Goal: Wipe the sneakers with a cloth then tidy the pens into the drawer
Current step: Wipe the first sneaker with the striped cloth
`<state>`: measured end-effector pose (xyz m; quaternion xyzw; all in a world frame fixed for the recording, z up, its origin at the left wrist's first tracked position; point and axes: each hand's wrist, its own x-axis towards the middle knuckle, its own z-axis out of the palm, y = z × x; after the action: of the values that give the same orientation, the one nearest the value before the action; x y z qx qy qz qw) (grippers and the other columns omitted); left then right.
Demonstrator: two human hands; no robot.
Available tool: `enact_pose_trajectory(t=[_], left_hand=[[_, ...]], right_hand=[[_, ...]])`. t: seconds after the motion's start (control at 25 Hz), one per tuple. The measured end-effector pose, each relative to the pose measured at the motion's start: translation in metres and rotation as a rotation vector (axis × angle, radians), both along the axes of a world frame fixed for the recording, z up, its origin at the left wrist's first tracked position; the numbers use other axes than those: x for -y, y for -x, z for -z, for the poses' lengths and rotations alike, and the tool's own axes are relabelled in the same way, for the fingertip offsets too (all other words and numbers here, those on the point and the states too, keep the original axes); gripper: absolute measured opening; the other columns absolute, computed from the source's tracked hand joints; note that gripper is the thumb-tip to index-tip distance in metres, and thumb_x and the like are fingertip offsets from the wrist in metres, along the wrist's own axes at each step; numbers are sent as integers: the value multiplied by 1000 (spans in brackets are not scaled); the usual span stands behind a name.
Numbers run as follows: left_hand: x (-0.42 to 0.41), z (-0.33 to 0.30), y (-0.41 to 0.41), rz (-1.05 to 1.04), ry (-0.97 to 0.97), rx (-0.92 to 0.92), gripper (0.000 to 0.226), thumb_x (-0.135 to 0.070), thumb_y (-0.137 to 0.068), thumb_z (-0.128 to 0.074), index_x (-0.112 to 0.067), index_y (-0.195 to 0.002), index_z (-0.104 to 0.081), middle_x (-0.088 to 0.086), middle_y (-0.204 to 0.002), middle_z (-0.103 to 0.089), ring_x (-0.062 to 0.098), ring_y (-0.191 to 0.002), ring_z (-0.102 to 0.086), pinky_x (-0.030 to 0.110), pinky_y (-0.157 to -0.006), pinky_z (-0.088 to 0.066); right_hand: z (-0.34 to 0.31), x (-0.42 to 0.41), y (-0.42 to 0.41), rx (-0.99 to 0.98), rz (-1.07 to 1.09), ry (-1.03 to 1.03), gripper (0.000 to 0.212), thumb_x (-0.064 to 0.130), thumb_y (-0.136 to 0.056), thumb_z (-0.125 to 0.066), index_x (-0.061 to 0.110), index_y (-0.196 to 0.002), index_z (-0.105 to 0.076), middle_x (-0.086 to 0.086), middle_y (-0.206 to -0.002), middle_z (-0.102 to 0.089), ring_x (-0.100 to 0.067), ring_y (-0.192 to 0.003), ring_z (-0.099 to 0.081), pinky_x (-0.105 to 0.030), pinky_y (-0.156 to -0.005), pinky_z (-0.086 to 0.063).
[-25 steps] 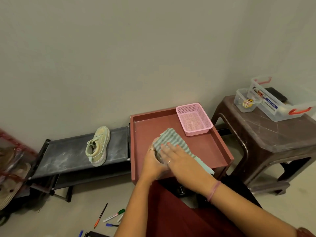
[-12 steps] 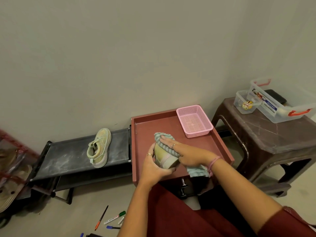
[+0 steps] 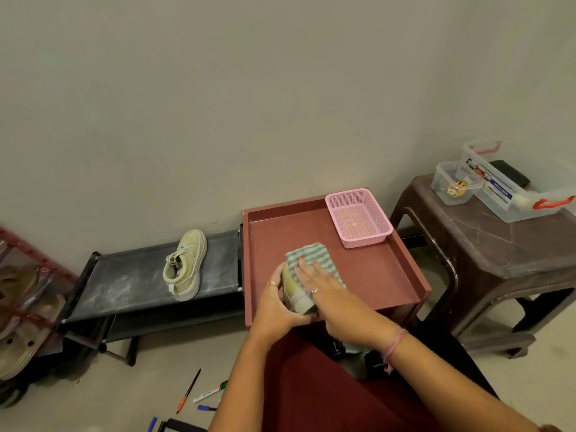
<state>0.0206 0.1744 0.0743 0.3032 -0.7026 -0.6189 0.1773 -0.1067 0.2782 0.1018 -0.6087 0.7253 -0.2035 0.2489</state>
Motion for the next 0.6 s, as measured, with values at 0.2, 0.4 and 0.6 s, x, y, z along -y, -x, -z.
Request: enact_pose_trajectory(t=[0.2, 0.4, 0.6], left_hand=[[-3, 1, 5, -13, 15, 1, 99, 8, -55, -85, -45, -126, -42, -12, -127, -56, 0, -110, -60, 27, -86, -55], [1, 5, 1, -7, -26, -14, 103, 13, -53, -83, -41, -130, -42, -9, -126, -57, 4, -111, -61, 34, -90, -55], [-3, 8, 1, -17, -31, -16, 102, 9, -55, -84, -43, -131, -41, -10, -130, -55, 6, -114, -60, 30, -88, -55]], right_hand=[[-17, 3, 44, 459, 31, -103, 95, -19, -79, -38, 34, -151, -7, 15, -153, -9, -10, -118, -48, -17, -90, -45], [-7, 7, 28, 98, -136, -68, 94, -13, -82, -43, 18, -150, 13, 6, -157, 15, -6, -145, 11, -26, -120, -2], [30, -20, 16, 262, 66, 186, 92, -19, -78, -36, 33, -146, -3, 15, -156, -2, -5, -146, 0, -17, -118, -5]])
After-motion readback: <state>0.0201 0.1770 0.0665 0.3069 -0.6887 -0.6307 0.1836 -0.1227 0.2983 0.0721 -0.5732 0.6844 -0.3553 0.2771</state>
